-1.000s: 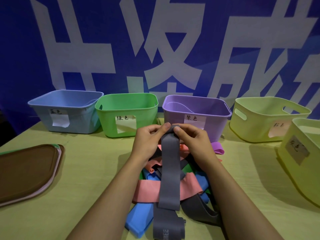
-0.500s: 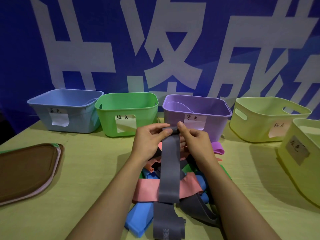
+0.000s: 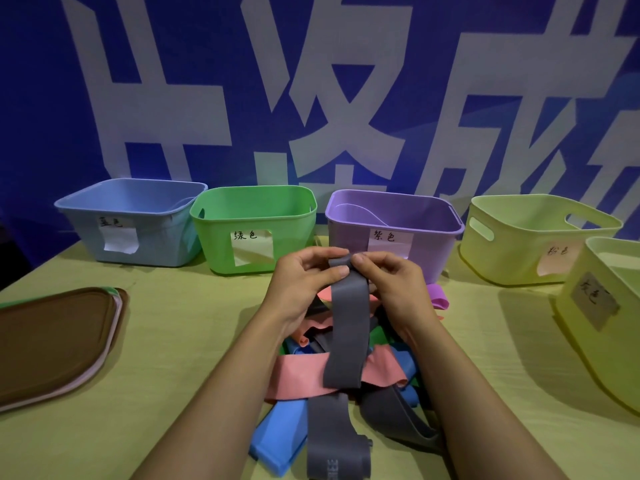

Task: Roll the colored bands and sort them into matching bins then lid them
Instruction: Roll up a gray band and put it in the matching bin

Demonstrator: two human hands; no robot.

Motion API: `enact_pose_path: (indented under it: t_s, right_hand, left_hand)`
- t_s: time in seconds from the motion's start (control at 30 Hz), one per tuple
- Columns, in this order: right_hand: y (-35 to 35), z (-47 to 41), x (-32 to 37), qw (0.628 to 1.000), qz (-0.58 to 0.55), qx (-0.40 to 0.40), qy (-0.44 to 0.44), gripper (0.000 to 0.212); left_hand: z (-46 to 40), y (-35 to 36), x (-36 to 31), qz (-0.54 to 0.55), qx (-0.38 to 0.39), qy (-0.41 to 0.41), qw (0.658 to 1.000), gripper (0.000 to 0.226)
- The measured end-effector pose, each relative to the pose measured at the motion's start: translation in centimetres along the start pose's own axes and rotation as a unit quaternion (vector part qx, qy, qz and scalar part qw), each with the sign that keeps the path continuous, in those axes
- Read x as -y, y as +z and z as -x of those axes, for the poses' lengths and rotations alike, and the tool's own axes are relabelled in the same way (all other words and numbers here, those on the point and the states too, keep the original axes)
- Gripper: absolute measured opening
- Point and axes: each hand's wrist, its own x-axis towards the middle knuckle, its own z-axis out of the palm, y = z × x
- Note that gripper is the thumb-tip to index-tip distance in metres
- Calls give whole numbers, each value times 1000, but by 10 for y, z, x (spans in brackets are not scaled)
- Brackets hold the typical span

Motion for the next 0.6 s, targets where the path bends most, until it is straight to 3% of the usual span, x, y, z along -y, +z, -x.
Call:
enact_pose_path:
  t_s: [0.13, 0.27, 0.37, 0.6]
  right_hand:
    - [0, -1, -2, 999, -30, 29, -26, 17]
    - [0, -2, -3, 997, -26, 50, -52, 20]
    - [0, -2, -4, 996, -17, 56, -63, 22]
    - [0, -1, -3, 998, 4, 55, -11, 34]
  left_hand:
    - [2, 3, -4, 62, 1, -51, 997, 22]
    - [0, 2, 3, -25, -20, -68, 997, 53]
    - [-1, 0, 5, -31, -26, -61, 997, 58]
    - [-1, 1, 5, 23, -27, -39, 999, 22]
